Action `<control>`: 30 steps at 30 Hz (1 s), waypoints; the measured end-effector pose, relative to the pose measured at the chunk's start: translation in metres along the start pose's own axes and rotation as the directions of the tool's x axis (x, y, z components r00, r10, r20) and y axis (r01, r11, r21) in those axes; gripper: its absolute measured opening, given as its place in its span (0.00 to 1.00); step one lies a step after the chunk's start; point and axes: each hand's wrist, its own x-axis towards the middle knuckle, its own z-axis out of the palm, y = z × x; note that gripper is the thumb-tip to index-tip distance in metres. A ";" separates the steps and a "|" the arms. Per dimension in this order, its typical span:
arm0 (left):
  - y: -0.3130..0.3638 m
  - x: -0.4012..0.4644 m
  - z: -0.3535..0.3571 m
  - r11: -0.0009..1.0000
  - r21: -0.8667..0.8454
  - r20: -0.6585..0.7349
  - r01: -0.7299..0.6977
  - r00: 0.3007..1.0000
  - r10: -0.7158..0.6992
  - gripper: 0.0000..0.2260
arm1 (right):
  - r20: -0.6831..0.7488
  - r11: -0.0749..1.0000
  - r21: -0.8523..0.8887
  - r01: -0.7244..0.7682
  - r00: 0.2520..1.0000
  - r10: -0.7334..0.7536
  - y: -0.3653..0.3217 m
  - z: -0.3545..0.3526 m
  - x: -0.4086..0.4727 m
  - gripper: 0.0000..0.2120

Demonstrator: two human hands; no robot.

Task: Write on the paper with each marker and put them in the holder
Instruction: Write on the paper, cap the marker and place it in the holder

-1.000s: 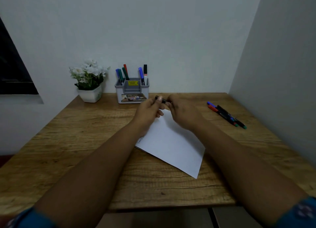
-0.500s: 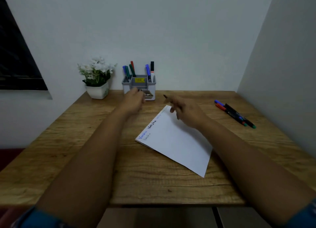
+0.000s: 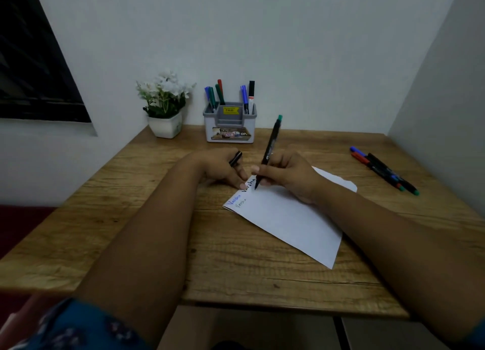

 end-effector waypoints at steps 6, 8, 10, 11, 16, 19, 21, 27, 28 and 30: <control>-0.002 0.000 0.000 0.999 -0.044 0.037 -0.021 0.999 0.023 0.20 | 0.099 0.958 -0.281 0.057 0.995 -0.030 0.005 0.001 -0.002 0.06; -0.004 0.001 -0.001 0.997 -0.070 0.048 -0.024 0.998 0.027 0.20 | 0.063 0.959 -0.278 0.058 0.997 -0.042 0.007 0.002 -0.001 0.05; -0.005 0.001 -0.001 0.996 -0.080 0.059 -0.027 0.998 0.032 0.20 | 0.074 0.952 -0.298 0.067 0.996 -0.047 0.006 0.003 -0.002 0.05; -0.005 0.002 -0.002 0.997 -0.076 0.058 -0.030 0.998 0.034 0.20 | 0.095 0.947 -0.313 0.072 0.995 -0.044 0.005 0.003 -0.003 0.06; -0.006 0.003 -0.002 0.997 -0.069 0.057 -0.031 0.998 0.035 0.20 | 0.116 0.916 -0.393 0.073 0.993 -0.030 0.004 0.002 -0.002 0.06; -0.006 0.003 -0.002 0.997 -0.068 0.065 -0.030 0.997 0.035 0.20 | 0.067 0.919 -0.390 0.067 0.997 -0.044 0.004 0.002 -0.003 0.05; -0.006 0.003 -0.002 0.997 -0.063 0.065 -0.037 0.997 0.041 0.20 | 0.069 0.908 -0.412 0.074 0.996 -0.050 0.004 0.004 -0.003 0.03; -0.006 0.003 -0.003 0.998 -0.059 0.071 -0.036 0.997 0.041 0.20 | 0.038 0.943 -0.324 0.071 0.997 -0.062 0.006 0.001 -0.002 0.08; -0.005 0.003 -0.003 0.998 -0.055 0.072 -0.036 0.997 0.040 0.20 | 0.036 0.947 -0.314 0.070 0.997 -0.061 0.006 0.001 -0.002 0.09; -0.005 0.003 -0.003 0.998 -0.052 0.074 -0.033 0.997 0.036 0.20 | 0.063 0.946 -0.319 0.065 0.997 -0.048 0.007 0.002 -0.002 0.08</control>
